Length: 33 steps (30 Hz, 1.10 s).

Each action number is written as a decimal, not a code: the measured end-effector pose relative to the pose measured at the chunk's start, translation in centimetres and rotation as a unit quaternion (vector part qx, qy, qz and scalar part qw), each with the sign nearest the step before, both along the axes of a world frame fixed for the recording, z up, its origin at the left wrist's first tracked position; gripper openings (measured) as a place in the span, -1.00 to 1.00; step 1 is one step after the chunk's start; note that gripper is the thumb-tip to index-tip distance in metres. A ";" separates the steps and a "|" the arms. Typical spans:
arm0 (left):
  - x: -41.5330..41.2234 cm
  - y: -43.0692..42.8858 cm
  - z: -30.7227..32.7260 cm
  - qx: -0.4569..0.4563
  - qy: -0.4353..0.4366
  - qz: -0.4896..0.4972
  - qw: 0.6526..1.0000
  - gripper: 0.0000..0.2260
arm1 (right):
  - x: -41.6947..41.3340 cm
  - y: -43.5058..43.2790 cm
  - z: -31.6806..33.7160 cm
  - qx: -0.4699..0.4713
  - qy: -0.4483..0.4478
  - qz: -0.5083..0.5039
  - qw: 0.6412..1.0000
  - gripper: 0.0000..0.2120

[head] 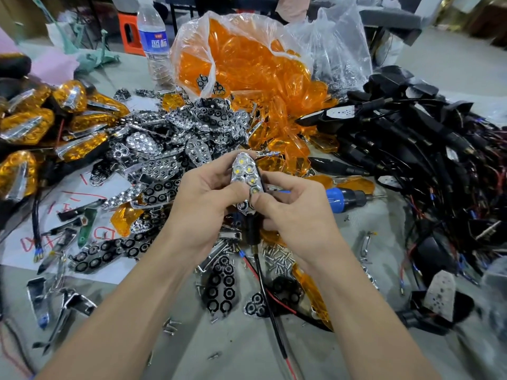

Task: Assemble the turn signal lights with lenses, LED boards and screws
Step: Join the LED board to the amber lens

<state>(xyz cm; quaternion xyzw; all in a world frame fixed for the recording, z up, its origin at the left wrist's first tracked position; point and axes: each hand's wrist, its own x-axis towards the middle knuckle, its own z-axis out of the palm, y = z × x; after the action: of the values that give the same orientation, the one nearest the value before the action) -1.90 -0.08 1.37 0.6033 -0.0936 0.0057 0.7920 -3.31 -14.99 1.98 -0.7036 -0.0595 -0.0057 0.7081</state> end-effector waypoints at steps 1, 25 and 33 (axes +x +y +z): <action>-0.1 0.0 0.0 0.001 0.004 -0.002 1.000 -0.63 | 0.0 -0.1 0.0 0.003 0.001 0.000 1.000 -0.71; -0.5 -0.1 0.5 0.027 0.017 0.014 0.999 -0.67 | -0.2 0.2 0.3 -0.067 -0.004 -0.058 0.996 -0.84; 0.2 0.3 0.1 0.052 0.073 0.080 0.993 -0.65 | 0.5 -6.6 1.9 -0.448 0.062 -0.036 0.891 -0.85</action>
<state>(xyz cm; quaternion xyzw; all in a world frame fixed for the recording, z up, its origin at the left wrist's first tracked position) -1.67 0.19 1.47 0.6480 0.0131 0.0205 0.7612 -2.85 -21.59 3.89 -0.9467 0.0134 0.0400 0.3195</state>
